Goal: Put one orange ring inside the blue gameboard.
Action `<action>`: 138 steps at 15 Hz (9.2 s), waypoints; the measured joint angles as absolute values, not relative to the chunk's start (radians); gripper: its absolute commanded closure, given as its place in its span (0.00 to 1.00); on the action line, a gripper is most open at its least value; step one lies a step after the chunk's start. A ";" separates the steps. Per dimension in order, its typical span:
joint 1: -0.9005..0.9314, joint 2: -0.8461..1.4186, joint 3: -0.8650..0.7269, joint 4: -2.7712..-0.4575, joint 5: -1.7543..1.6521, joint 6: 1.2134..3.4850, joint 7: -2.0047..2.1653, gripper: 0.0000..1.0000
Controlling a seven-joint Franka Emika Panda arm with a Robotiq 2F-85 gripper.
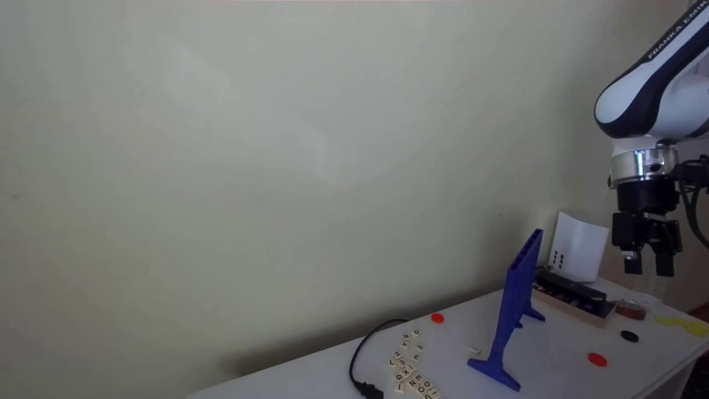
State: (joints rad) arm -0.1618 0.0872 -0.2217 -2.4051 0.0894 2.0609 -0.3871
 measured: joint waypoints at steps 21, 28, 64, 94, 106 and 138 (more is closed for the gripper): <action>-0.235 0.475 -0.168 -2.229 0.109 2.211 -0.335 0.00; -0.326 0.577 -0.091 -2.230 0.149 2.403 -0.375 0.00; -0.232 0.764 -0.105 -2.137 0.038 2.563 -0.219 0.29; -0.181 0.797 -0.131 -2.077 -0.066 2.480 -0.208 0.35; -0.182 0.840 -0.131 -2.074 -0.082 2.465 -0.208 0.21; -0.191 0.829 -0.131 -2.074 -0.082 2.516 -0.209 0.80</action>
